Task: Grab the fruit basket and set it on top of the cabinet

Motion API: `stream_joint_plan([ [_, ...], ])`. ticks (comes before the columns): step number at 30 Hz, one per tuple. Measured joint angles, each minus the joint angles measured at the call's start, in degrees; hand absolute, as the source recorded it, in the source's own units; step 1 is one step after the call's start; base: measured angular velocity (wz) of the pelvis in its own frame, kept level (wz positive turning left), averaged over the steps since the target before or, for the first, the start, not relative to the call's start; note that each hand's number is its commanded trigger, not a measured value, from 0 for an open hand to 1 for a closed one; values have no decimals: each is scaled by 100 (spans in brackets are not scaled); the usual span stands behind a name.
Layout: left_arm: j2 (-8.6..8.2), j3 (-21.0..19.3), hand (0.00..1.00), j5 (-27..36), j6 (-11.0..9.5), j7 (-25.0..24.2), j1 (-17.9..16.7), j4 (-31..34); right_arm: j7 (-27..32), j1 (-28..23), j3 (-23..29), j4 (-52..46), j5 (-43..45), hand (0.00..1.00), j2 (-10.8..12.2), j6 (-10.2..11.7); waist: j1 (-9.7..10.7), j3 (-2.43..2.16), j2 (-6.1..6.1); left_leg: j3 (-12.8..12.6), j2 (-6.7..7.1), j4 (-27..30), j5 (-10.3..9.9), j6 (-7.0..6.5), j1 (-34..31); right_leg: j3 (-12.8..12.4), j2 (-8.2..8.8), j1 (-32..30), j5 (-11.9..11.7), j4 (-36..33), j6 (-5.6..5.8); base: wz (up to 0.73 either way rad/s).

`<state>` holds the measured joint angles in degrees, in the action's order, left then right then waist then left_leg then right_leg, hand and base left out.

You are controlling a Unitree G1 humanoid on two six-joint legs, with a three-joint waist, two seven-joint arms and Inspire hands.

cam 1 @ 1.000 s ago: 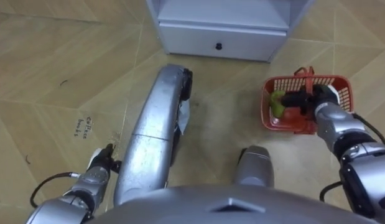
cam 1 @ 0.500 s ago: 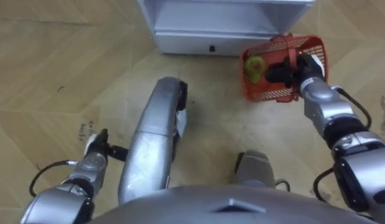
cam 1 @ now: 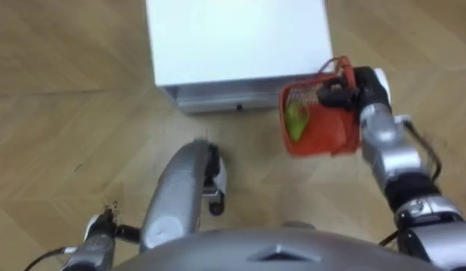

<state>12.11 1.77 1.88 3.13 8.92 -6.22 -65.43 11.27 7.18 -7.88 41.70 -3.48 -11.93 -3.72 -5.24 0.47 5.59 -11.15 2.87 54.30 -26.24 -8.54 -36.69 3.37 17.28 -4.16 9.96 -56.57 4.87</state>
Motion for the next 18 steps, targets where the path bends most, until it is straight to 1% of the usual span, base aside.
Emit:
stream_joint_plan([
  [1,-6,0,0,34,27,99,17,6,-4,-95,11,-37,-10,100,-7,28,12,35,-117,1,3,-296,26,41,406,-31,-69,-58,-553,-206,-98,-25],
  [2,-9,1,0,36,40,117,28,32,-3,-131,15,-69,-11,100,-29,36,14,46,-179,-4,2,-436,44,62,581,-41,-68,-72,-958,-226,-63,-28],
  [3,7,20,0,82,67,167,36,129,-18,-170,14,-162,16,100,-55,38,14,41,-270,-1,-13,-735,131,97,862,-63,-65,-117,-1492,-206,-19,-31],
  [4,48,17,0,94,59,194,93,213,-36,-198,14,-307,70,100,-53,38,42,29,-306,22,-21,-1084,271,134,1039,-78,-128,-292,-1219,-291,-18,-25],
  [5,57,30,0,91,54,209,144,232,-52,-207,9,-383,94,100,-58,36,37,45,-328,44,-31,-1254,354,159,1128,-109,-178,-423,-737,-372,-74,-12],
  [6,51,44,0,88,18,222,213,231,-82,-255,5,-486,139,100,-67,36,41,52,-348,47,-41,-1634,534,210,1352,-71,-314,-728,130,-379,-49,-4],
  [7,26,40,0,92,-35,223,219,254,-85,-329,-17,-512,152,100,-64,37,38,52,-367,59,-75,-2000,694,274,1600,-3,-461,-953,724,-5,4,-3],
  [8,13,39,0,94,-72,223,215,274,-83,-383,-44,-545,154,100,-65,30,29,49,-373,58,-113,-2136,751,315,1718,53,-527,-1035,908,311,5,-4],
  [9,3,44,0,136,-89,230,164,326,-76,-459,-179,-646,176,100,-61,10,30,51,-353,90,-156,-2361,841,412,1919,217,-568,-1104,1182,1064,21,0],
  [10,-25,74,0,189,-99,248,121,358,-77,-500,-295,-739,190,100,-58,5,48,36,-330,137,-204,-2483,894,508,2056,380,-585,-1038,1287,1880,10,5],
  [11,-46,71,0,205,-113,262,113,366,-81,-499,-345,-758,207,100,-60,5,40,14,-299,176,-221,-2502,914,557,2080,463,-607,-939,1293,2128,-21,-5],
  [12,-88,65,0,227,-124,287,118,367,-100,-495,-419,-805,211,100,-82,5,-12,-17,-249,266,-259,-2623,1005,697,2135,547,-750,-756,1239,2522,-214,-9],
  [13,-108,58,0,252,-138,291,72,370,-155,-498,-465,-875,198,100,-97,4,-11,-19,-263,367,-322,-2812,1083,806,2213,657,-898,-572,1085,2830,-312,0],
  [14,-105,45,0,261,-139,296,42,371,-172,-500,-500,-903,188,100,-99,2,34,-16,-252,406,-350,-2915,1140,831,2265,687,-960,-462,1033,2970,-347,18],
  [15,-106,28,0,274,-139,300,7,365,-224,-502,-510,-976,182,100,-113,0,76,-1,-191,465,-381,-3142,1250,887,2395,707,-1059,-289,946,3257,-396,12],
  [16,-121,25,0,292,-137,272,-11,362,-268,-504,-506,-1131,179,100,-153,-1,66,-5,-178,519,-436,-3382,1309,953,2534,725,-1160,-141,819,3543,-437,0],
  [17,-121,25,0,291,-136,251,-33,357,-269,-505,-497,-1255,172,100,-166,0,67,-3,-170,534,-449,-3478,1344,976,2598,751,-1189,-67,772,3665,-447,-7],
  [18,-121,7,0,290,-125,185,-106,351,-265,-509,-445,-1504,166,100,-184,8,69,-5,-172,585,-468,-3635,1390,1007,2711,765,-1254,74,688,3875,-459,0],
])
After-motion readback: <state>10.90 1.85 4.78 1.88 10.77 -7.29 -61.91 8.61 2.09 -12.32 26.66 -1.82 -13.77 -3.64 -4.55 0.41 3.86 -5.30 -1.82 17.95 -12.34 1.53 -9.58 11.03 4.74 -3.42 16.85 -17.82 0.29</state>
